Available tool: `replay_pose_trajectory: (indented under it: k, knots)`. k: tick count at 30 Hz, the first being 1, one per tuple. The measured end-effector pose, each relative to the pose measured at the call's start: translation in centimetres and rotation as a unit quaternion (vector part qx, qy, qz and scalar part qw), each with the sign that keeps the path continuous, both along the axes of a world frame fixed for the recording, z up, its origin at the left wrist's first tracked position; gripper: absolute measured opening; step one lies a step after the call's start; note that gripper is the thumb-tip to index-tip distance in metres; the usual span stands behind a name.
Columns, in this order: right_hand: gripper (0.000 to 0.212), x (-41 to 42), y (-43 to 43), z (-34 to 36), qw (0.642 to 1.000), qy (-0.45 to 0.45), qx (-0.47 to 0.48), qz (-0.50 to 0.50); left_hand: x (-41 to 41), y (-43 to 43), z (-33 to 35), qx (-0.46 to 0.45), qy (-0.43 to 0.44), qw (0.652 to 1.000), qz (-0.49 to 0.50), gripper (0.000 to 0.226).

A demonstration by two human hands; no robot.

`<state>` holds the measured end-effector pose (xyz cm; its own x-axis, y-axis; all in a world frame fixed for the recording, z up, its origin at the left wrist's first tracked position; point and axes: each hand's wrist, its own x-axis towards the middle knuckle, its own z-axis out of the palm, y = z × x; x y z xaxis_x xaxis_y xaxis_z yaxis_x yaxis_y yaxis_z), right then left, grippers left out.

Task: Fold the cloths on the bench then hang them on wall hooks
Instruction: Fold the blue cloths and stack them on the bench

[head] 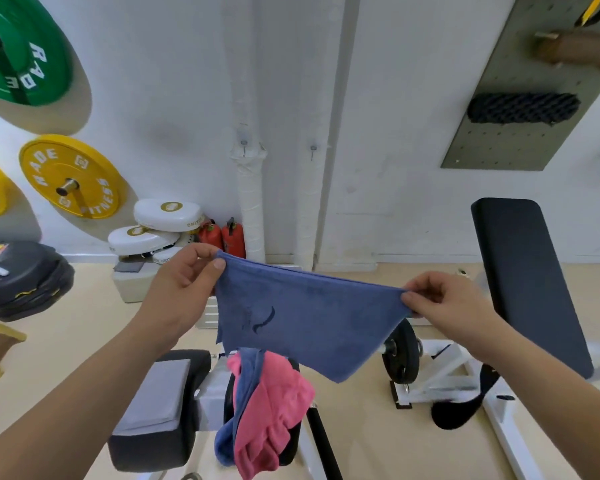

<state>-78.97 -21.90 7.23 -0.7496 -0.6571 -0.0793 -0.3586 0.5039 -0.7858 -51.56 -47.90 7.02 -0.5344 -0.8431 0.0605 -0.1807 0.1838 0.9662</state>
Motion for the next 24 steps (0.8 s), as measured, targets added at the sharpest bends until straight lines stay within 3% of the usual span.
replay_pose_trajectory:
  k: [5, 11, 15, 19, 24]
  knots:
    - [0.009, 1.5, -0.3, -0.6, 0.993, -0.064, -0.103, 0.011, 1.2, 1.6, -0.1, -0.082, -0.010, 0.995, 0.061, 0.014]
    - [0.015, 4.4, -2.8, -3.6, 0.981, -0.119, -0.138, -0.070, 2.0, 1.8, -1.6, -0.030, -0.062, 0.992, 0.104, 0.010]
    - [0.025, 4.6, -3.7, -4.4, 0.956, -0.209, -0.160, -0.129, 2.5, 1.3, -2.6, 0.062, -0.090, 0.988, 0.111, 0.010]
    - [0.027, 6.0, -5.0, -4.9, 0.933, -0.279, -0.178, -0.143, 1.6, 2.0, -2.8, 0.103, -0.066, 0.987, 0.102, 0.011]
    - [0.026, 9.9, -5.6, -4.1, 0.927, -0.285, -0.209, -0.124, 0.7, 3.7, -2.7, 0.103, -0.036, 0.992, 0.057, 0.005]
